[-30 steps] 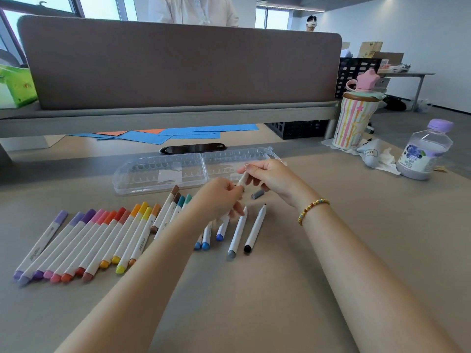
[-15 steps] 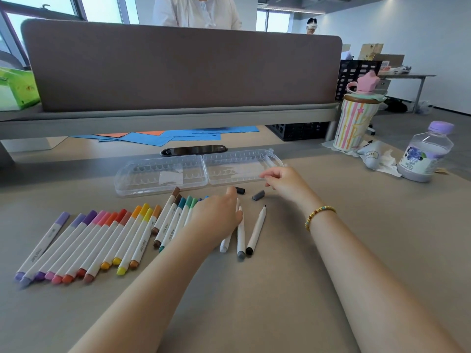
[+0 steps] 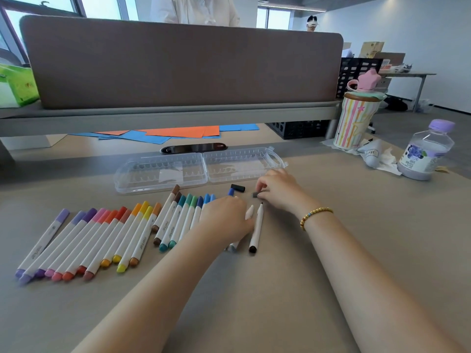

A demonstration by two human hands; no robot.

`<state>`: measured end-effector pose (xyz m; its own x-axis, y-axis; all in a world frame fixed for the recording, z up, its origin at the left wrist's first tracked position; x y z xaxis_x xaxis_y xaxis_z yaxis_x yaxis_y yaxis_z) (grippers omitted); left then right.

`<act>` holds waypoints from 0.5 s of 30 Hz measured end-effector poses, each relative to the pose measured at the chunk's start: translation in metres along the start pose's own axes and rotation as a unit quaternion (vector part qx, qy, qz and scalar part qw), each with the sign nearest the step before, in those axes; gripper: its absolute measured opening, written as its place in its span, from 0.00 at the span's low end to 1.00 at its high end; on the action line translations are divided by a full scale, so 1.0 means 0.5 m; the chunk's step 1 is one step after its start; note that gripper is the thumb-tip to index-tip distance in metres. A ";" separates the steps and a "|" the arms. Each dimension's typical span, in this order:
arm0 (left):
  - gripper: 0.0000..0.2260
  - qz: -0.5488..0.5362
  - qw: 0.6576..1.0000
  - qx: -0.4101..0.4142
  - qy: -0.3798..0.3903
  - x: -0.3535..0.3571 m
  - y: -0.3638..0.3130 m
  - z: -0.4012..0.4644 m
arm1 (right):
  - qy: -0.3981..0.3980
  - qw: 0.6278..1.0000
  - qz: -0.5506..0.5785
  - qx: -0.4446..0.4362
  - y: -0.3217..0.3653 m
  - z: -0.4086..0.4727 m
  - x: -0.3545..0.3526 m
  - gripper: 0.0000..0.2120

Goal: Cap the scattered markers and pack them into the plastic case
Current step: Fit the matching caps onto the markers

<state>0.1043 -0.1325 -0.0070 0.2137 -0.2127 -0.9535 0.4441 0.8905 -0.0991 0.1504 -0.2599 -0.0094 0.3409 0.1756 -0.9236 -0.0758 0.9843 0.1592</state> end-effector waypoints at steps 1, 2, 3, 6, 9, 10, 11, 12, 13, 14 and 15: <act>0.18 0.006 1.000 0.000 -0.001 0.000 -0.001 -0.001 | 0.001 1.000 -0.016 -0.014 0.006 0.001 0.001 0.07; 0.17 0.011 1.000 -0.003 0.003 0.001 -0.001 -0.001 | 0.002 0.999 -0.032 -0.027 0.011 0.001 0.001 0.06; 0.17 0.012 1.000 -0.008 0.008 0.003 -0.001 -0.002 | 0.003 0.999 -0.042 -0.033 0.015 0.001 0.000 0.06; 0.14 -0.034 0.999 -0.032 0.011 0.000 0.004 0.002 | -0.004 1.000 0.013 0.014 0.007 0.000 -0.003 0.05; 0.10 -0.135 0.989 -0.067 -0.013 -0.016 0.015 0.010 | -0.018 0.984 0.158 0.085 -0.006 0.001 -0.018 0.12; 0.09 -0.171 0.982 -0.078 -0.014 -0.020 0.017 0.013 | -0.025 0.972 0.211 0.099 -0.007 0.002 -0.025 0.13; 0.09 -0.207 0.974 -0.092 -0.012 -0.020 0.019 0.015 | -0.029 0.957 0.265 0.112 -0.006 0.002 -0.033 0.12; 0.09 -0.245 0.964 -0.106 -0.006 -0.017 0.020 0.017 | -0.031 0.939 0.318 0.125 -0.005 0.001 -0.040 0.11; 0.08 -0.282 0.952 -0.121 0.001 -0.014 0.020 0.020 | -0.030 0.922 0.362 0.133 -0.003 0.001 -0.043 0.10; 0.08 -0.317 0.939 -0.135 0.008 -0.010 0.020 0.021 | -0.030 0.909 0.392 0.138 -0.002 0.001 -0.046 0.08; 0.09 -0.343 0.928 -0.146 0.012 -0.007 0.020 0.021 | -0.033 0.903 0.407 0.136 -0.002 0.000 -0.048 0.06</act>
<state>0.1173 -0.1271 -0.0016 -0.0528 -0.7639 -0.6432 0.2126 0.6207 -0.7547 0.1422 -0.2650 0.0126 0.3325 0.8341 -0.4401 -0.0961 0.4942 0.8640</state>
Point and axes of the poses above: each hand's wrist, its own z-axis towards the middle knuckle, its own x-axis out of the palm, y = z × x, the point moved 6 cm from there along z, towards the middle knuckle, and after that the axes turned 14 degrees about -y, right-handed, at the moved point
